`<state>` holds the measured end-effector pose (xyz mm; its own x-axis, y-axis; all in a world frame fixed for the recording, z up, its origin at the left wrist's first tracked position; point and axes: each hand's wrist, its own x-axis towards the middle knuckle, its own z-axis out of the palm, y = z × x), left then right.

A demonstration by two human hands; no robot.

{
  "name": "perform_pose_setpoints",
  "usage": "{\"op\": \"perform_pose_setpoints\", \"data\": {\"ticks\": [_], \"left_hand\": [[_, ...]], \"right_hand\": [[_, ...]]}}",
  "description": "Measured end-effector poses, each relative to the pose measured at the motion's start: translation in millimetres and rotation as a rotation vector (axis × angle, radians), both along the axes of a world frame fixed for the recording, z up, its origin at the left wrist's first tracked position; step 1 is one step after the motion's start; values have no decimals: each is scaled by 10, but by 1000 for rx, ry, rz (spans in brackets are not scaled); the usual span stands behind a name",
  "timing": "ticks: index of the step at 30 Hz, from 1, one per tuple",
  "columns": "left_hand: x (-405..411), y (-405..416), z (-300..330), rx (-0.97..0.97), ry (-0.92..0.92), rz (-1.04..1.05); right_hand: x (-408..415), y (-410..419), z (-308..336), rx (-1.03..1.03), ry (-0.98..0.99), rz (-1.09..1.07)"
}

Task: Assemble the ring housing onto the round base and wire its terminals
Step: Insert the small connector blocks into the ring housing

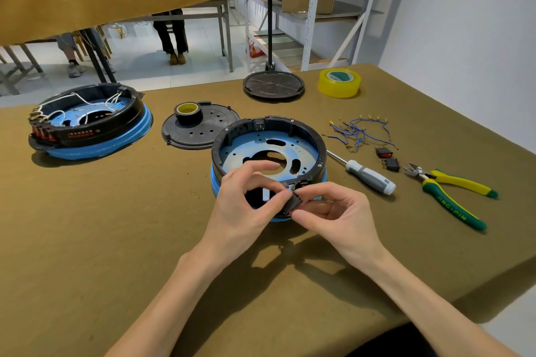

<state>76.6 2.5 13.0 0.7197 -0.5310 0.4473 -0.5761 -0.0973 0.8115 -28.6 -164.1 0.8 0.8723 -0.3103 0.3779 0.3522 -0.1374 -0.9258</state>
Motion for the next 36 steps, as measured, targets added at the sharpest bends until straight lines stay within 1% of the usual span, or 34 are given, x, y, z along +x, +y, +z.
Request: {"op": "perform_pose_setpoints", "data": {"ticks": [5,8,11,15,18,20,21,24,25,28,31,34,36], "left_hand": [[-23,-12,10,3,5,-14],[-41,-24,30,-26,31,-25],[-29,-12,42,-88,110,-43],[-6,2,64,-151,159,-51],[-7,20,74,-182,178,-47],[-11,21,65,-134,123,-41],[-8,21,52,-98,66,-29],[39,31,-8,31,-177,71],[61,34,-29,76,-232,96],[90,42,-84,184,-279,98],[78,39,-115,273,-343,87],[70,39,-124,301,-386,88],[77,38,-133,304,-400,92]], "right_hand": [[22,23,8,12,-4,14],[35,64,16,-26,-36,-2],[30,110,56,-100,-101,-41],[63,168,97,-274,-225,-127],[98,176,110,-313,-197,-108],[82,162,79,-299,-157,-86],[62,139,55,-298,-135,-93],[-4,9,-19,-322,-21,-137],[-19,-37,-38,-348,24,-139],[-27,-91,-54,-450,97,-107],[6,-79,-19,-468,97,-95],[61,-75,47,-474,99,-106],[95,-87,84,-575,73,-102]]}}
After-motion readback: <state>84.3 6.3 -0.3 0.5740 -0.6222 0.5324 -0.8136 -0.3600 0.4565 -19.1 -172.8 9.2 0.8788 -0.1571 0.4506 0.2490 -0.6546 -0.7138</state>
